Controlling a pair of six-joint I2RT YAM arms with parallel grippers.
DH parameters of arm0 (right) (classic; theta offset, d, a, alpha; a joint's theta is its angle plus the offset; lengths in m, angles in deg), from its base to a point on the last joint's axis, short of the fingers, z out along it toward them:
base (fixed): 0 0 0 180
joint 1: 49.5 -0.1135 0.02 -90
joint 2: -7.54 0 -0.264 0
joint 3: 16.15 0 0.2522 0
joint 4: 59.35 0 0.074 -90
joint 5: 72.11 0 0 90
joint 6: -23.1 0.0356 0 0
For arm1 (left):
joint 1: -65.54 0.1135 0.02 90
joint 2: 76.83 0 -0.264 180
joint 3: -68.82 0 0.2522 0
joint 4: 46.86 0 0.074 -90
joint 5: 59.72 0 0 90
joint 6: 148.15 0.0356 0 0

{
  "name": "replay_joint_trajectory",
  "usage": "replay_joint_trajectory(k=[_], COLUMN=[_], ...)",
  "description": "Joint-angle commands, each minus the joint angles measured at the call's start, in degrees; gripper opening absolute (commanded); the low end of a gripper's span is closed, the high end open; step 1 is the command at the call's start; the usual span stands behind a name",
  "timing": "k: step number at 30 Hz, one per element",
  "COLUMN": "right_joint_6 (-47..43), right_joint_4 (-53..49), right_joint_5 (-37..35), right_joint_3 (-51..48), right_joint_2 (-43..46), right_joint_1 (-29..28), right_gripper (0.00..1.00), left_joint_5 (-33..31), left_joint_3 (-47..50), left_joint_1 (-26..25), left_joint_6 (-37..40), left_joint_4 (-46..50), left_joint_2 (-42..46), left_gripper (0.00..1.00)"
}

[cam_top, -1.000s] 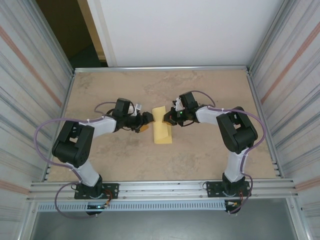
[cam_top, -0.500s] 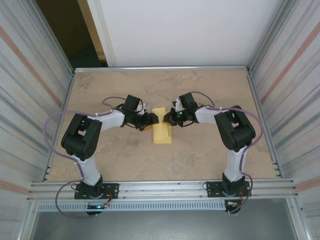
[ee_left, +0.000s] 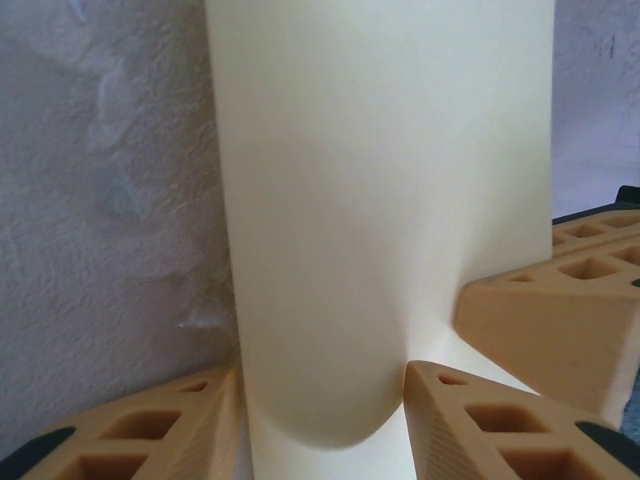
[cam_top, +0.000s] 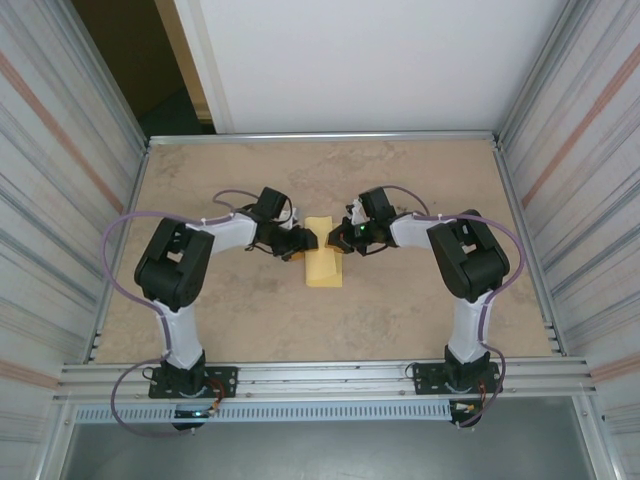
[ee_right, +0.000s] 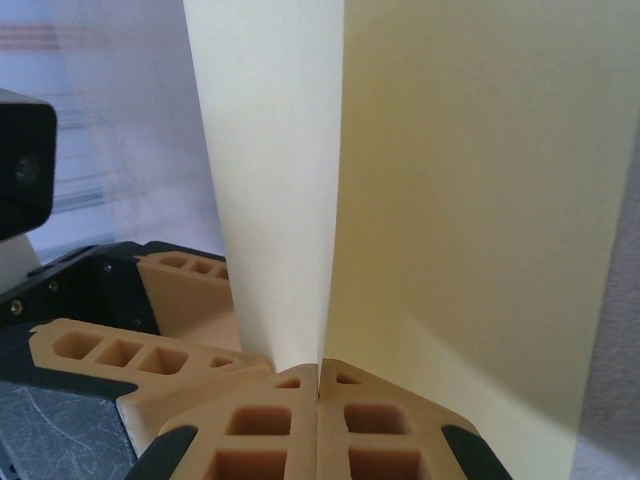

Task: Fold a paper plane with a square sheet of paper (pick it up from the middle)
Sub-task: First fold in half a square sheet of paper at the center of the table.

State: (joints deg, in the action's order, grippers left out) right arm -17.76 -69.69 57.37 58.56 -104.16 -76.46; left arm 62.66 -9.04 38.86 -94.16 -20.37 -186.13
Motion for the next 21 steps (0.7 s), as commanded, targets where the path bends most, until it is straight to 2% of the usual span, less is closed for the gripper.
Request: replay_joint_trajectory(k=[1,3,6,10,13,16,21], right_joint_6=[1.1,1.1,1.9,4.5,4.1,3.5,4.0], right_joint_4=[0.0,-0.4,-1.1,-1.3,-2.8,-6.1,-6.6], right_joint_5=[1.2,0.5,-0.4,-7.3,-12.3,-17.3,-20.5], right_joint_3=[-0.7,-1.1,-2.2,-7.0,-10.6,-12.8,-15.5], right_joint_2=[-1.1,-0.3,2.3,9.8,15.6,19.2,21.2], right_joint_1=[0.3,0.2,1.1,1.9,2.0,2.7,3.1], right_gripper=[0.03,0.09,0.23,0.42,0.48,0.48,0.48], left_joint_5=[-1.6,-2.6,-4.4,-6.9,-8.3,-9.8,-12.8], left_joint_3=[-1.7,-2.1,-2.9,-3.1,-3.6,-3.7,-5.1], left_joint_1=[-0.3,-0.5,-0.9,-1.6,-2.6,-3.8,-5.7], left_joint_6=[1.6,1.6,1.8,2.5,4.0,5.4,6.5], left_joint_4=[3.6,5.0,7.8,9.9,11.9,13.2,16.7], left_joint_2=[-1.7,-2.4,-4.0,-5.7,-7.4,-9.2,-13.6], left_gripper=[0.45,0.43,0.42,0.42,0.42,0.41,0.42])
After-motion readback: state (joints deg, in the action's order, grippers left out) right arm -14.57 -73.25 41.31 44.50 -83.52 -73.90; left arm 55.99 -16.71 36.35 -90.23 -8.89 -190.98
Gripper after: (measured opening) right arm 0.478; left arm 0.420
